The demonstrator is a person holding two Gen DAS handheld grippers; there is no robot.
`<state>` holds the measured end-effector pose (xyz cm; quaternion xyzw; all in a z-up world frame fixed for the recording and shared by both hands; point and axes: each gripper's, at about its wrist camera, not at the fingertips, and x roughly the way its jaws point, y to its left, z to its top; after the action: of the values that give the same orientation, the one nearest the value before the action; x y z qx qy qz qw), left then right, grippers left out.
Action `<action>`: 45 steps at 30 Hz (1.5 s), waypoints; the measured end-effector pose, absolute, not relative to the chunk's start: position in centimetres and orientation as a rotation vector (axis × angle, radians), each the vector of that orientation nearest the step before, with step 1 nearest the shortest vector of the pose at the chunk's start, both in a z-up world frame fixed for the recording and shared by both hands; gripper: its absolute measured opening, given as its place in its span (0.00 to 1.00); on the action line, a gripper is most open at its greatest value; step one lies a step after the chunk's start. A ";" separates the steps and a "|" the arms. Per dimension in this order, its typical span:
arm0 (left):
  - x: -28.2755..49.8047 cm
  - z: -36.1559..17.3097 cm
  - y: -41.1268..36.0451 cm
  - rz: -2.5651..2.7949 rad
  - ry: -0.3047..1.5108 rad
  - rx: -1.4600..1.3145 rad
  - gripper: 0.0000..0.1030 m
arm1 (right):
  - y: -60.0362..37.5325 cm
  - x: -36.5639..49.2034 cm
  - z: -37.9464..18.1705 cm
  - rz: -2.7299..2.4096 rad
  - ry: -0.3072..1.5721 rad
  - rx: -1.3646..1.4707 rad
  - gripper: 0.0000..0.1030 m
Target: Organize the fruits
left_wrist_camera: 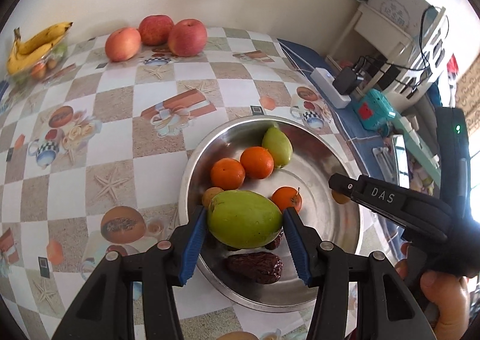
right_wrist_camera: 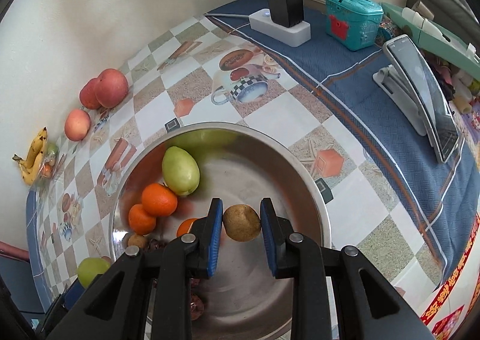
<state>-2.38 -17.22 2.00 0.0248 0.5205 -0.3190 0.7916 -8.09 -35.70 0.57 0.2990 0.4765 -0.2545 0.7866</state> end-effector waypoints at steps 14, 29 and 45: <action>-2.2 1.8 -17.0 -0.676 1.108 0.076 0.59 | -35.2 -7.5 -0.1 -0.531 1.071 0.628 0.33; 0.8 1.1 -12.8 -0.443 1.104 0.025 1.00 | -33.9 -6.5 -0.2 -0.509 1.113 0.542 0.63; 2.7 0.4 -6.1 -0.151 1.103 0.051 1.00 | -27.9 -5.3 1.1 -0.382 1.102 0.311 0.91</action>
<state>2.73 -6.09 0.37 0.0240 0.5235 -0.0715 0.8487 -5.28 -27.95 1.09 0.1463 0.5180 -0.1798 0.8234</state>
